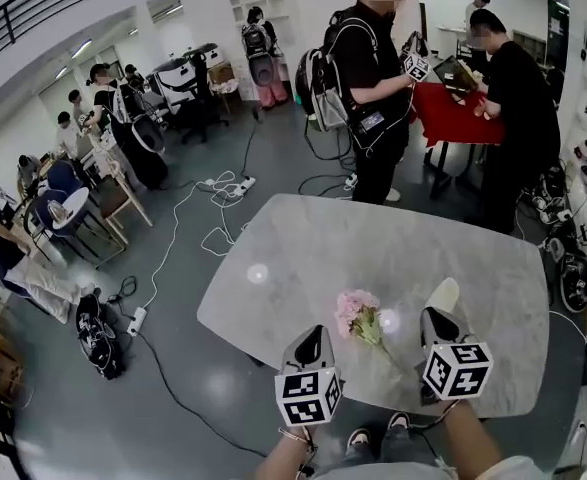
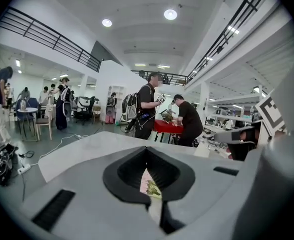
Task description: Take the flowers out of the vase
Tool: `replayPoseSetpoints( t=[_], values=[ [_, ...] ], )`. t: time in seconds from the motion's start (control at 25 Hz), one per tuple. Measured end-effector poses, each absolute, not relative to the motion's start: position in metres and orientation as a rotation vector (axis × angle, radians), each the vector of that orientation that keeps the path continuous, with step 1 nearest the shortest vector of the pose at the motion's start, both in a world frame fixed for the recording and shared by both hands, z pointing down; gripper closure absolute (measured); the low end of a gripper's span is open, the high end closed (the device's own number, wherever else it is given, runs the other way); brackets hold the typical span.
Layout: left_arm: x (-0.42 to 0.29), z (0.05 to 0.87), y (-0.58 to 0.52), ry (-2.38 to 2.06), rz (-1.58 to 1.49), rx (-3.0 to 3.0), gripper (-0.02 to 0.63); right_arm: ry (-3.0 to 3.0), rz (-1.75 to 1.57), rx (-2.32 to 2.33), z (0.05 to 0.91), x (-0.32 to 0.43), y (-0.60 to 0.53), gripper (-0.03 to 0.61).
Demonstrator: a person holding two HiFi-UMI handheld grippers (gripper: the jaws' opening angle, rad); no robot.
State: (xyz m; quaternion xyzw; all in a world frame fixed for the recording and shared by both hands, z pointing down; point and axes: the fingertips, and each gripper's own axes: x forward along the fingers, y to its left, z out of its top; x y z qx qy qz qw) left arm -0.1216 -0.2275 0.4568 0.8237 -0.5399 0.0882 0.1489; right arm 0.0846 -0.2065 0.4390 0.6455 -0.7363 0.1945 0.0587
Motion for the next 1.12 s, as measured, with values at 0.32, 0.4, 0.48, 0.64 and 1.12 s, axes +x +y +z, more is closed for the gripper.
replayPoseSetpoints(
  t=[0.32, 0.4, 0.48, 0.64, 1.12],
  values=[
    [-0.113, 0.445, -0.194, -1.558, 0.234, 2.384, 0.609, -2.226, 0.566, 1.999, 0.428, 0.101, -0.164, 0.56],
    [-0.112, 0.443, -0.184, -1.572, 0.229, 2.376, 0.609, -2.243, 0.554, 2.005, 0.423, 0.105, -0.153, 0.56],
    [-0.112, 0.443, -0.173, -1.591, 0.224, 2.364, 0.609, -2.261, 0.546, 2.012, 0.42, 0.107, -0.14, 0.56],
    [-0.107, 0.444, -0.148, -1.614, 0.215, 2.342, 0.609, -2.29, 0.561, 2.008, 0.422, 0.113, -0.11, 0.56],
    [-0.074, 0.443, -0.105, -1.627, 0.206, 2.32, 0.609, -2.337, 0.554, 1.876, 0.427, 0.114, -0.075, 0.56]
  ],
)
